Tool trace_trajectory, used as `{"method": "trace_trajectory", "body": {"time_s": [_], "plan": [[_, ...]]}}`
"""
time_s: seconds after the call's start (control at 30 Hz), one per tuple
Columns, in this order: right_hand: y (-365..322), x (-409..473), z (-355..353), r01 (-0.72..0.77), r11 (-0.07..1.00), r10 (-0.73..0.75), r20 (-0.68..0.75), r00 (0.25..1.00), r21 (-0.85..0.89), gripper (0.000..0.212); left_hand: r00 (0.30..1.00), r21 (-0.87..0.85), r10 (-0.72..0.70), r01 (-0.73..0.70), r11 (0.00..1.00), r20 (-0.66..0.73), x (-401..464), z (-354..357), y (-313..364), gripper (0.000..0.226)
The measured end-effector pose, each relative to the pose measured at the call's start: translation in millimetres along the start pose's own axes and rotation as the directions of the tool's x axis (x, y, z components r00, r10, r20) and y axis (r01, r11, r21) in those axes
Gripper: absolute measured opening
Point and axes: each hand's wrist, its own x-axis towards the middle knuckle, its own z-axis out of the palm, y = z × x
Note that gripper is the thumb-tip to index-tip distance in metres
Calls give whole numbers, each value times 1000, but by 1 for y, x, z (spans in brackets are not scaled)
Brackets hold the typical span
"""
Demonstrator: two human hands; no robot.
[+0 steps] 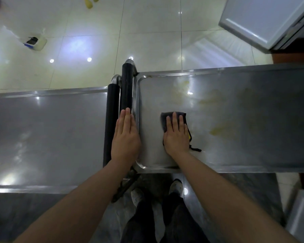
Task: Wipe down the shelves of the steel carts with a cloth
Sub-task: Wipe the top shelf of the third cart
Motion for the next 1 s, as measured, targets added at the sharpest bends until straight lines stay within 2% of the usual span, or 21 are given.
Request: {"method": "trace_trajectory", "body": {"time_s": [0.2, 0.33, 0.43, 0.63, 0.8, 0.93, 1.0], "plan": [[-3, -98, 23, 36, 999, -36, 26, 999, 18, 74, 1000, -12, -4, 5, 1000, 31, -1, -6, 3, 67], [15, -110, 20, 93, 995, -92, 49, 995, -24, 73, 999, 1, 1, -1, 1000, 48, -2, -9, 6, 69], [40, -108, 15, 43, 997, -39, 63, 997, -61, 74, 998, 18, -7, 6, 1000, 56, -2, -9, 7, 68], [50, -59, -2, 11, 998, -7, 68, 998, -58, 61, 998, 28, -12, 11, 1000, 60, -1, -7, 5, 67], [42, 18, -26, -67, 998, 66, 66, 996, 17, 62, 999, 22, -12, 11, 1000, 43, 2, -4, 3, 60], [58, 32, -31, 19, 1000, -17, 66, 998, -19, 60, 999, 41, 3, -5, 999, 38, 2, -3, 2, 65], [73, 31, -34, -5, 999, 6, 28, 1000, -39, 60, 999, 45, 1, -2, 999, 34, 1, -3, 2, 63]]}}
